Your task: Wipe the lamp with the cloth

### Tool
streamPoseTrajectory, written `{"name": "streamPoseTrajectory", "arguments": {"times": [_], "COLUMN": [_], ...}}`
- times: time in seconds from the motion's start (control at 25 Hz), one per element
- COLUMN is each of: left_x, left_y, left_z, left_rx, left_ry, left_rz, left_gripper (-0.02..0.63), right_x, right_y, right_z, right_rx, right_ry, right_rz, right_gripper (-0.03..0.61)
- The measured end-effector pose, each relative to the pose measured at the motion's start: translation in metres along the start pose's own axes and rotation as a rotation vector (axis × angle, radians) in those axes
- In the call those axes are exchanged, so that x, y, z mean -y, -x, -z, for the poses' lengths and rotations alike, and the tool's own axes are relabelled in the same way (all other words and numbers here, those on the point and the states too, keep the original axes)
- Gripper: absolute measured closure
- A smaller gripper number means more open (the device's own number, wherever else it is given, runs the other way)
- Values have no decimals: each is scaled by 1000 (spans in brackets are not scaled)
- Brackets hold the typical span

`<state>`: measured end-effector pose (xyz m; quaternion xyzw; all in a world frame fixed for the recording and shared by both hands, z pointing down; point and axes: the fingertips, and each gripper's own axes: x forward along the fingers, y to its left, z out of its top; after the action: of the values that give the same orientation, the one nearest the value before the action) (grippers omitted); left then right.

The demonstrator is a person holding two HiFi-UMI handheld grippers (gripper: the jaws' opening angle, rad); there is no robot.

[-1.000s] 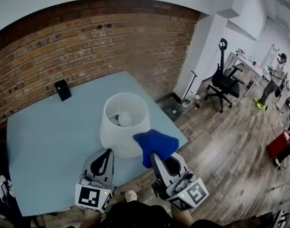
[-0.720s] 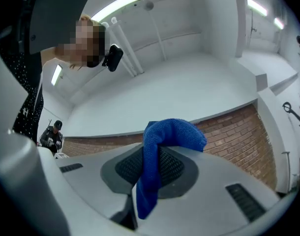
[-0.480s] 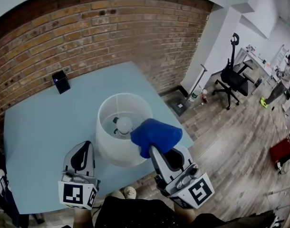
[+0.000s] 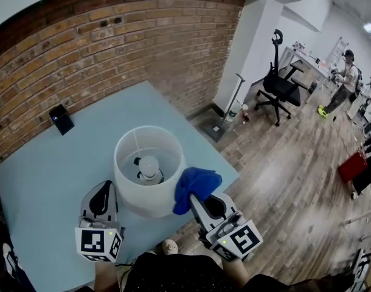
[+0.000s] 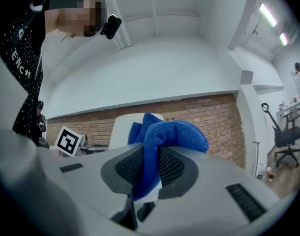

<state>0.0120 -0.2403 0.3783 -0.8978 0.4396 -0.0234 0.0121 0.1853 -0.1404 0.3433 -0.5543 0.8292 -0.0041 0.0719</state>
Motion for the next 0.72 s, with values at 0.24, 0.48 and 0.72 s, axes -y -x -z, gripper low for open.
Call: {"name": "streamPoseTrajectory", "arguments": {"times": [0.24, 0.48, 0.72], "left_x": [2, -4, -20], "left_y": [-5, -10, -15], "left_z": [4, 11, 8], "left_rx": [-22, -48, -58], "left_ry": [6, 22, 27], "left_rz": [81, 110, 113], "left_gripper": [604, 604, 604], "right_x": [21, 43, 75], "right_y": [13, 23, 35], "right_z": [50, 88, 85], "right_rx": [-150, -317, -385], "right_ry": [-23, -17, -112], "right_rz": [167, 280, 325], "right_gripper": [518, 518, 519]}}
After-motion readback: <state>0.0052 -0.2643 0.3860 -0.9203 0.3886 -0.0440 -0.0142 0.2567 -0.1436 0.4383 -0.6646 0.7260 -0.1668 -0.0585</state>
